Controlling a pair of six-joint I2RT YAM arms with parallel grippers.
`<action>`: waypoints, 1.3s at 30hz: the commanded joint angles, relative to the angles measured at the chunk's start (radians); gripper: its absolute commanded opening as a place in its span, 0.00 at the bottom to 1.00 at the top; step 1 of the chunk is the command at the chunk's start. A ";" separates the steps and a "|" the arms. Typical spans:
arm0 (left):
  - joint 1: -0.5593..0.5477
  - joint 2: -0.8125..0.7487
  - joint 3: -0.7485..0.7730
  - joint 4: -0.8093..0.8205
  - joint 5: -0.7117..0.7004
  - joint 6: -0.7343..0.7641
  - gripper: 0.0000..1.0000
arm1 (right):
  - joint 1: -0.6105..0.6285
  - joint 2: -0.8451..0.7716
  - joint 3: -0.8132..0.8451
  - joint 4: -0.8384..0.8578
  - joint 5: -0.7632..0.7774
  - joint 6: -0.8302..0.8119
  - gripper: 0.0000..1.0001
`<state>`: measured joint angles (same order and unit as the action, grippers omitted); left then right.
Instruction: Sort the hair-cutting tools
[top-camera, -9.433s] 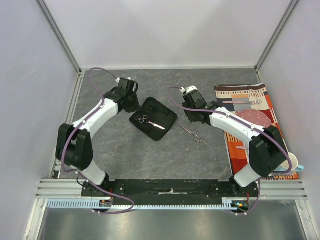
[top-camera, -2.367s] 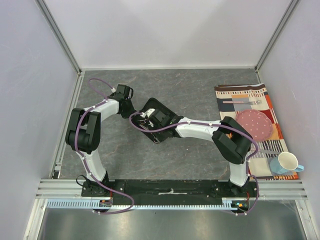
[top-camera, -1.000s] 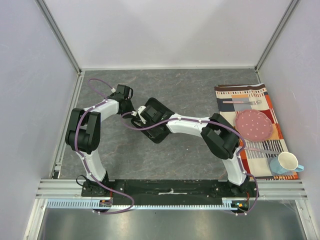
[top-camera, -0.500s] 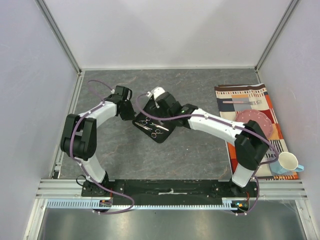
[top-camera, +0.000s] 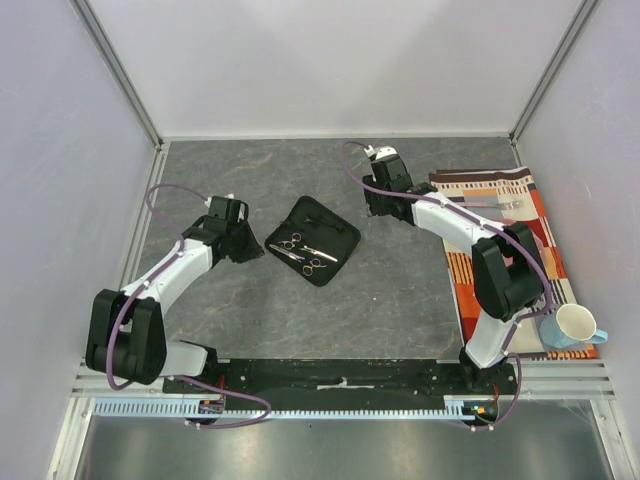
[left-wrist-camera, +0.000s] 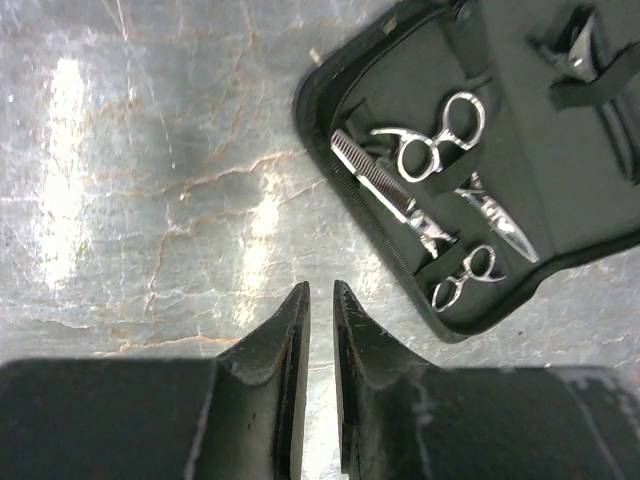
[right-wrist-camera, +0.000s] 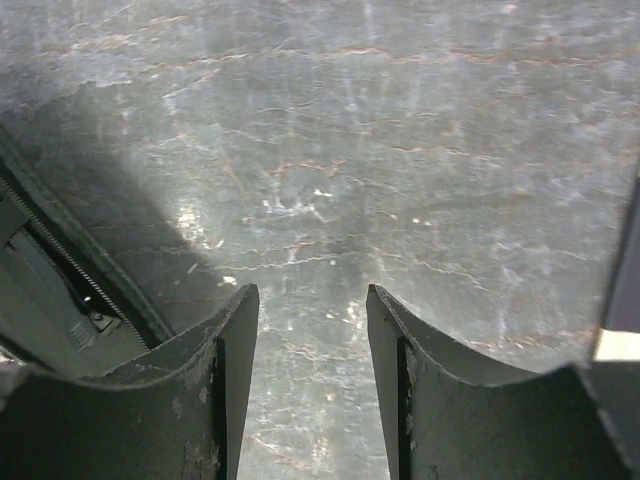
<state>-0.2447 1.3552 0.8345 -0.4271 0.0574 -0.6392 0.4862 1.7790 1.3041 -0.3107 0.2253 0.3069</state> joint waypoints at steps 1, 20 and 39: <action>-0.004 -0.050 -0.054 0.037 0.041 -0.024 0.21 | 0.006 0.040 0.056 0.070 -0.151 0.005 0.54; -0.004 -0.001 -0.068 0.096 0.134 -0.016 0.19 | 0.069 0.134 0.127 0.076 -0.418 -0.163 0.76; -0.004 0.036 -0.054 0.093 0.147 0.007 0.19 | 0.029 0.250 0.178 -0.025 -0.652 -0.259 0.77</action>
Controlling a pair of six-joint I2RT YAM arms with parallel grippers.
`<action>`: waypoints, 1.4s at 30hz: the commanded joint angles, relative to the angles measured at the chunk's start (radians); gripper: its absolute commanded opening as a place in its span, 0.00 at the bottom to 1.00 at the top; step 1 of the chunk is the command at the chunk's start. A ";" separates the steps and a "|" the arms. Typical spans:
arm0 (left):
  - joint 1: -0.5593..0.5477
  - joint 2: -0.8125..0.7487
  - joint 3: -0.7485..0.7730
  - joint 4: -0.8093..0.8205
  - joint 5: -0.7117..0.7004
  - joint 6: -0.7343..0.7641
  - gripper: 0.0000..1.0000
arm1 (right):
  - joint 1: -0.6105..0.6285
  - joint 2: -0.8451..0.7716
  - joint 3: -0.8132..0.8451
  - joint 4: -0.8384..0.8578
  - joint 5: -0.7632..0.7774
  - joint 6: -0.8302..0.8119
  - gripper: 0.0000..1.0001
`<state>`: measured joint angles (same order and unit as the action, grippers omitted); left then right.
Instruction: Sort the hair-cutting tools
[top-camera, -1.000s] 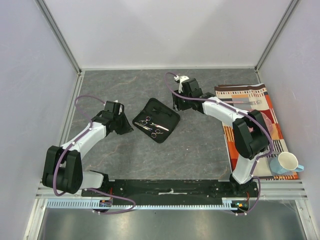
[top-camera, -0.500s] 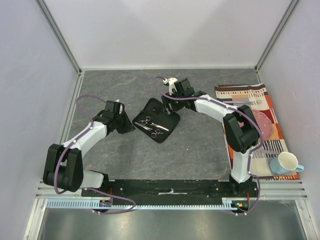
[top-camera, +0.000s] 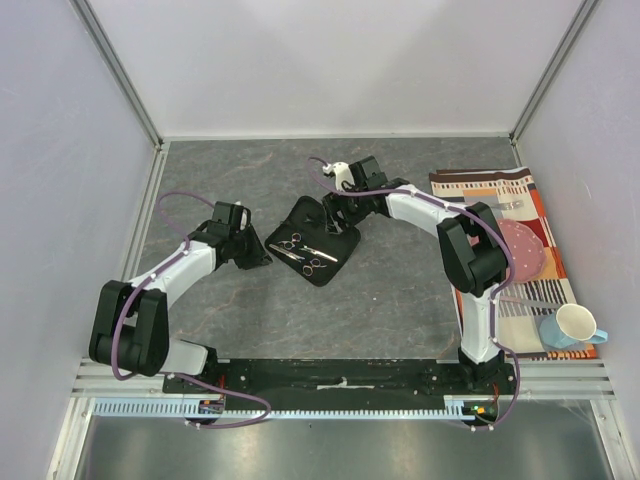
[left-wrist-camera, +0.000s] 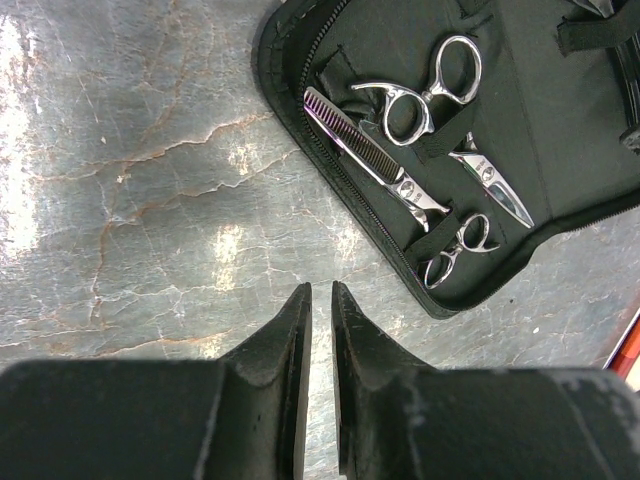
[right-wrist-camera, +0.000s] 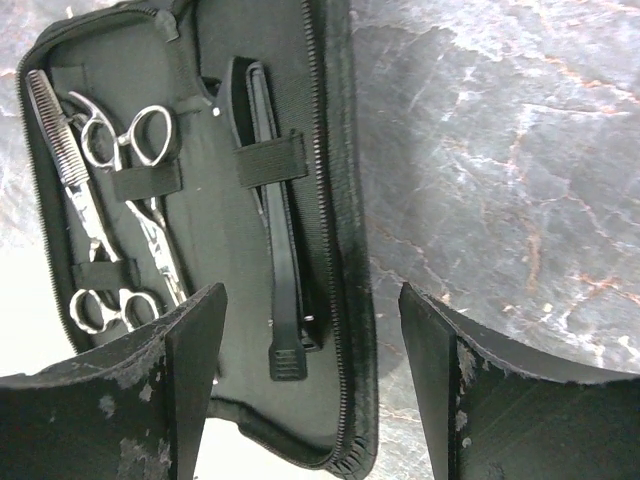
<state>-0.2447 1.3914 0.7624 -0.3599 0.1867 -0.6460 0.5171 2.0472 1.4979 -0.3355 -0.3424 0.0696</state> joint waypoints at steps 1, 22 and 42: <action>-0.004 0.000 0.017 0.024 0.019 0.014 0.19 | -0.002 -0.018 -0.018 -0.002 -0.092 -0.021 0.76; -0.004 -0.006 0.017 0.018 0.005 0.020 0.18 | 0.003 -0.094 -0.079 0.004 -0.112 -0.008 0.00; -0.004 -0.006 0.018 0.016 0.014 0.023 0.18 | 0.043 -0.124 -0.045 0.004 -0.164 0.035 0.58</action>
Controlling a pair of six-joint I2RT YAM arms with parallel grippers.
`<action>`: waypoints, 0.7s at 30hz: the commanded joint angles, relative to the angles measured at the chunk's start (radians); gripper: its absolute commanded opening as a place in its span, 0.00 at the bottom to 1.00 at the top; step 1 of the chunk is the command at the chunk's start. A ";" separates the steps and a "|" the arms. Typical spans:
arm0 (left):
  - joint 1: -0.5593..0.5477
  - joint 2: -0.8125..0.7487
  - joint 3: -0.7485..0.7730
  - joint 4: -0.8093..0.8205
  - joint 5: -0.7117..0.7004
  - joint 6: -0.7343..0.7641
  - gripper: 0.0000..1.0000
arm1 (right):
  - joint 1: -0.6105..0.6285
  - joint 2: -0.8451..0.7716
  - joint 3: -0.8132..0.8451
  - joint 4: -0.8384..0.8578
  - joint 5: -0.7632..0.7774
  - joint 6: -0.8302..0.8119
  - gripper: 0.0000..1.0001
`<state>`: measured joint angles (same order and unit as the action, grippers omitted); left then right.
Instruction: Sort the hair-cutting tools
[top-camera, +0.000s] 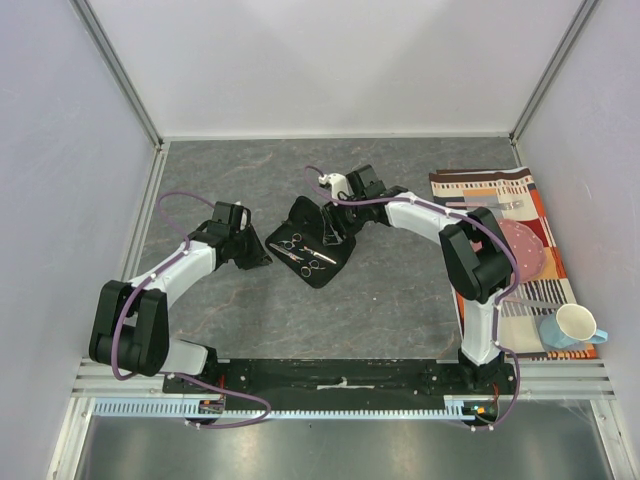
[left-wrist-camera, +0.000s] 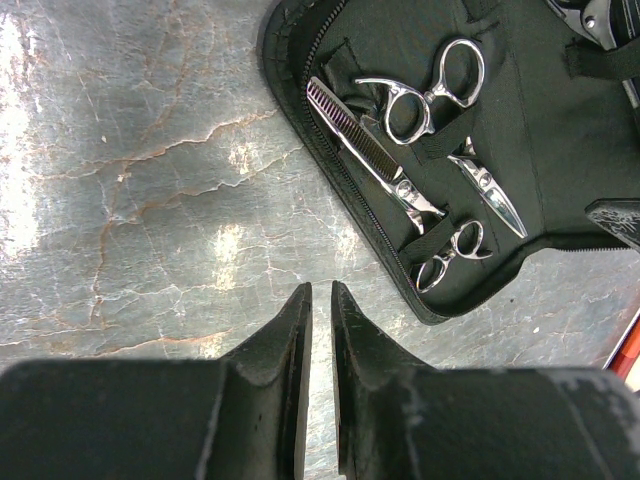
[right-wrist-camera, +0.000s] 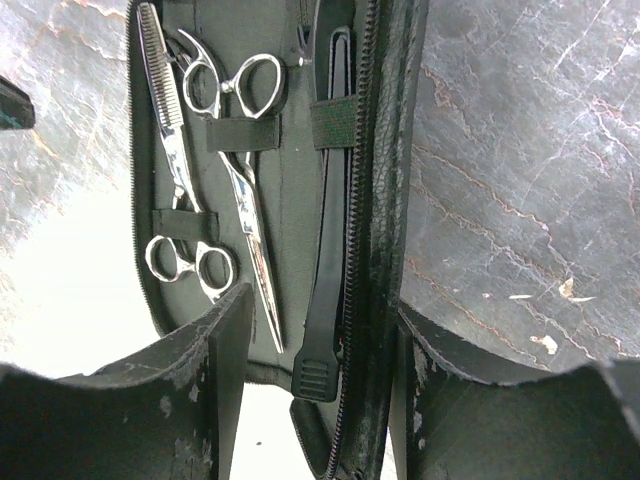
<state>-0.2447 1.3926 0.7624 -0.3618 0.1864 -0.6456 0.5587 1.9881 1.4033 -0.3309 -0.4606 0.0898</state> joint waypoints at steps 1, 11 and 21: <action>-0.004 -0.012 0.017 0.018 0.013 0.021 0.18 | 0.000 -0.067 0.054 -0.006 -0.047 0.011 0.58; -0.002 -0.014 0.012 0.021 0.016 0.021 0.18 | 0.001 -0.166 0.000 -0.033 -0.038 0.008 0.59; -0.004 -0.020 0.000 0.031 0.021 0.018 0.18 | 0.015 -0.161 -0.010 -0.030 -0.075 0.034 0.59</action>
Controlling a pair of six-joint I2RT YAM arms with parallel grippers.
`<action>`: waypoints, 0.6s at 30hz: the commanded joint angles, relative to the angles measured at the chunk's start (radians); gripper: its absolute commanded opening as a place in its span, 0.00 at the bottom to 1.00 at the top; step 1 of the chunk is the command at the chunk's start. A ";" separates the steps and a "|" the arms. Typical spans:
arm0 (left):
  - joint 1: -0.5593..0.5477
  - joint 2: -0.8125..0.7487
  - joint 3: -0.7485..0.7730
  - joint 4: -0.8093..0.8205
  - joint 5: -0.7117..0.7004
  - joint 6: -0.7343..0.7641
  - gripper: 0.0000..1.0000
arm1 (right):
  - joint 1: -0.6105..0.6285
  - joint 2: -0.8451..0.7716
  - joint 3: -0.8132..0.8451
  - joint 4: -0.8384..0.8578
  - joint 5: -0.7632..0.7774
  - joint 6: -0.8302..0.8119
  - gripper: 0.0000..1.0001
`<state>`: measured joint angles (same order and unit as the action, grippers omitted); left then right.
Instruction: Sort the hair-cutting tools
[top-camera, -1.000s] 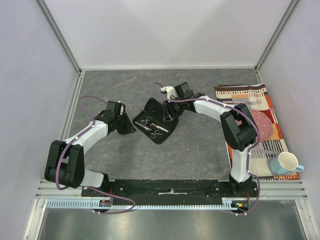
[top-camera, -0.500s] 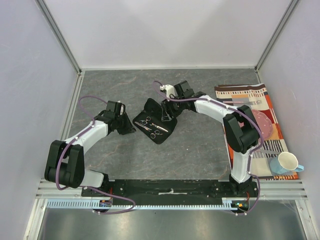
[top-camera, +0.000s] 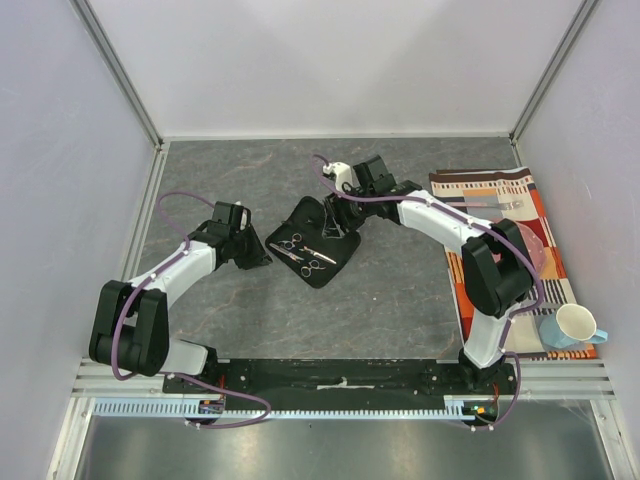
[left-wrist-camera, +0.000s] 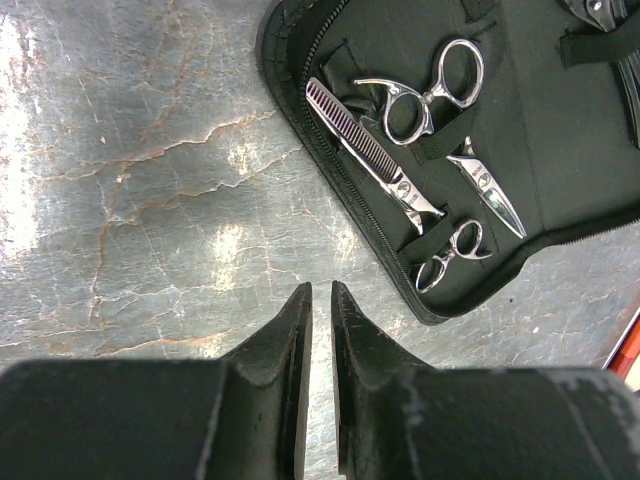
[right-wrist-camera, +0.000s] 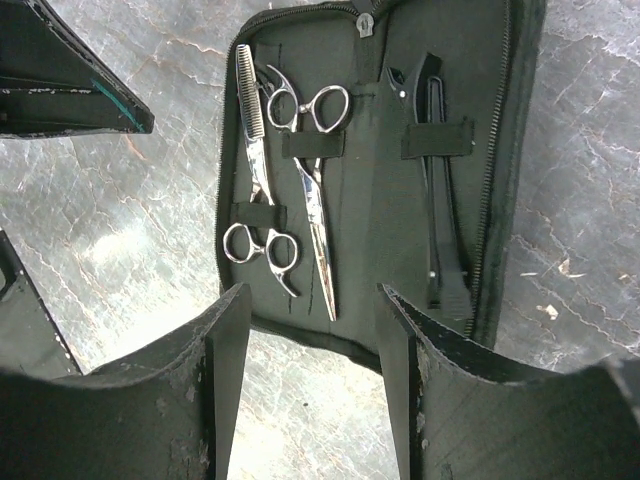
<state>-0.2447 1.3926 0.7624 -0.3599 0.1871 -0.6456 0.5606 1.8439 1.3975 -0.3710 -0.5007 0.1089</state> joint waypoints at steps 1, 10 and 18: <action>-0.004 -0.023 -0.002 0.030 0.021 0.018 0.18 | 0.016 -0.020 -0.005 0.010 -0.019 0.021 0.59; -0.002 -0.052 0.072 -0.003 0.017 0.018 0.18 | 0.047 -0.213 -0.101 0.086 0.175 0.101 0.56; -0.004 0.114 0.343 -0.031 0.043 0.089 0.02 | 0.284 -0.307 -0.236 0.090 0.304 0.150 0.07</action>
<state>-0.2447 1.4258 0.9611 -0.4034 0.1902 -0.6254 0.7345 1.5635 1.2217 -0.3103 -0.2756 0.2146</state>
